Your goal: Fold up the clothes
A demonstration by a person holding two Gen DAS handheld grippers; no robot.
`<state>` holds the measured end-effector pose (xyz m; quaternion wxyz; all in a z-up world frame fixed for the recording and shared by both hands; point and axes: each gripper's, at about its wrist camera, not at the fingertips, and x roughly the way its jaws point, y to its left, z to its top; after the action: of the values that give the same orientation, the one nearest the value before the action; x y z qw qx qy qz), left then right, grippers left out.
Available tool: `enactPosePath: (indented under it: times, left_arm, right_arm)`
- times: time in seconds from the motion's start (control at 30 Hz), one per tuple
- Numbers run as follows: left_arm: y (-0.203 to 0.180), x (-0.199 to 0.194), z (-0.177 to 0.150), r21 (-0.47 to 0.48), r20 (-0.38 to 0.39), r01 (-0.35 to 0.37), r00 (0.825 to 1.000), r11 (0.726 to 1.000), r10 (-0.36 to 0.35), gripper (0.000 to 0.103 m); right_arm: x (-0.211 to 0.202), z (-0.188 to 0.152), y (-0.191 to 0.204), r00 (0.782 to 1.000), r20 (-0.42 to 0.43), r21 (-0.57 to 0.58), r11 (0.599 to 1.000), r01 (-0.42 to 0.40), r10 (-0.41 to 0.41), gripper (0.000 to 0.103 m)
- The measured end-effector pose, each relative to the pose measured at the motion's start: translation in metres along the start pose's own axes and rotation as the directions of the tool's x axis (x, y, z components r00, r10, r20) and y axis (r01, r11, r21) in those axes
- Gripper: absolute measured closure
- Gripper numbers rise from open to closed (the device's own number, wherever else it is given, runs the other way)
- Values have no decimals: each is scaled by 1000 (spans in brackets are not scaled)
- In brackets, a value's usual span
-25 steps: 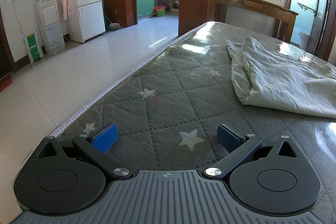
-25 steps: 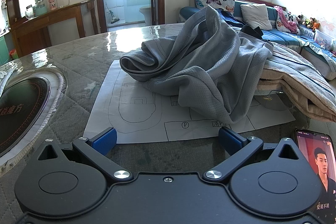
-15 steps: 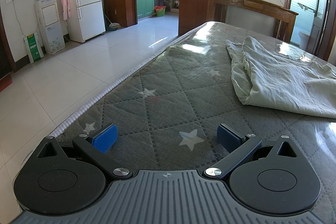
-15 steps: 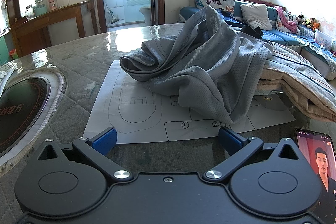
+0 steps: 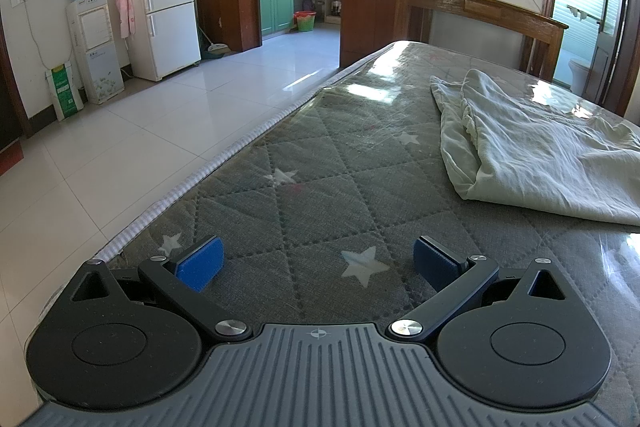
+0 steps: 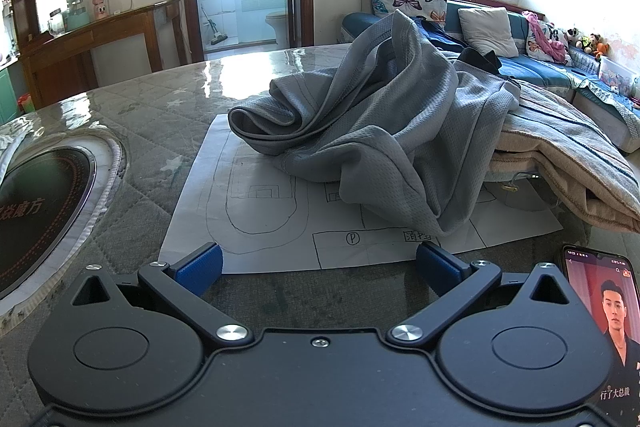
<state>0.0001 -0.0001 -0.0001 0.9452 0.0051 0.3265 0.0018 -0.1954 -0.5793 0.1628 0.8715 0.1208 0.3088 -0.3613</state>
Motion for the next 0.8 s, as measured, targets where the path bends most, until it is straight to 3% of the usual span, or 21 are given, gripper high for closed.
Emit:
enactPosePath:
  times: [0.8]
  left_arm:
    - [1, 0, 0, 0, 0, 0, 1000, 1000, 0, 1]
  right_arm:
    - [-2, -2, -6, 1000, -3, -3, 1000, 2, -2, 0]
